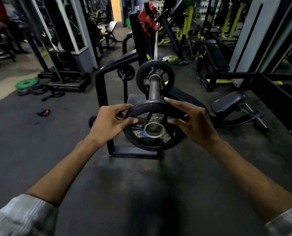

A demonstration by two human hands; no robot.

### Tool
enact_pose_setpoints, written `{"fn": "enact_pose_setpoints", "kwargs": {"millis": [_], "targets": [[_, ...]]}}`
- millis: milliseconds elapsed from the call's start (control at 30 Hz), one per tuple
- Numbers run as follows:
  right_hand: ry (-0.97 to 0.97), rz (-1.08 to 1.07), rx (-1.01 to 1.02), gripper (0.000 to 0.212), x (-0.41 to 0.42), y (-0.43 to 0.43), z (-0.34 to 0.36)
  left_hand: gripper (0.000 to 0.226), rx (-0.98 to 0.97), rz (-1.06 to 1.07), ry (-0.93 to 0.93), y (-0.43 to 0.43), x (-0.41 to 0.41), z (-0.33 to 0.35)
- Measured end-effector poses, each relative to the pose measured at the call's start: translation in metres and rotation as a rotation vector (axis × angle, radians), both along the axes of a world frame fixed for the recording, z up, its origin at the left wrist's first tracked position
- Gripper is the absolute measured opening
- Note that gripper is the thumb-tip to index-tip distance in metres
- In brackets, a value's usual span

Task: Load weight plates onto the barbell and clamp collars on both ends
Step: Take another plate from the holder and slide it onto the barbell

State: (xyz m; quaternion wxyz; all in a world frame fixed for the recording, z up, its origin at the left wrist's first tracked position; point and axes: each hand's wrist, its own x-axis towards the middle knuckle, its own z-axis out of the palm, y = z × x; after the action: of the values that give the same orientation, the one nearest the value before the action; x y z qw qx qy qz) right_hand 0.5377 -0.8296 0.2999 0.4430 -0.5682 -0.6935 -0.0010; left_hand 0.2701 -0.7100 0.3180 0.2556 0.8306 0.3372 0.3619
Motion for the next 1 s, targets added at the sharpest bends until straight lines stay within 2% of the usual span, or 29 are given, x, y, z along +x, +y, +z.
{"fn": "enact_pose_setpoints", "kwargs": {"millis": [133,333,433,500,567,700,867,1000], "targets": [[0.003,-0.008,-0.003,0.066,-0.003,0.005,-0.01,0.049,-0.031,-0.018,0.0,0.009,-0.001,-0.01],[-0.099,-0.185,0.052,0.065,-0.007,0.014,-0.018,0.051,0.014,-0.002,-0.078,0.022,0.01,-0.023],[-0.197,-0.273,0.035,0.085,-0.019,0.01,-0.038,0.062,-0.005,-0.048,-0.133,0.015,0.002,-0.039],[-0.197,-0.273,-0.019,0.101,-0.022,0.008,-0.051,0.07,0.004,-0.081,-0.144,0.013,-0.003,-0.049],[-0.179,-0.29,-0.061,0.108,-0.022,0.014,-0.052,0.071,0.073,-0.097,-0.133,0.019,-0.004,-0.057],[-0.179,-0.315,-0.079,0.097,-0.018,0.031,-0.045,0.071,0.067,-0.151,-0.166,0.04,0.004,-0.061],[-0.203,-0.406,-0.111,0.109,-0.006,0.072,-0.041,0.073,0.081,-0.167,-0.195,0.093,0.035,-0.064],[-0.197,-0.408,-0.096,0.108,0.017,0.115,-0.04,0.074,0.087,-0.163,-0.2,0.132,0.06,-0.064]]}}
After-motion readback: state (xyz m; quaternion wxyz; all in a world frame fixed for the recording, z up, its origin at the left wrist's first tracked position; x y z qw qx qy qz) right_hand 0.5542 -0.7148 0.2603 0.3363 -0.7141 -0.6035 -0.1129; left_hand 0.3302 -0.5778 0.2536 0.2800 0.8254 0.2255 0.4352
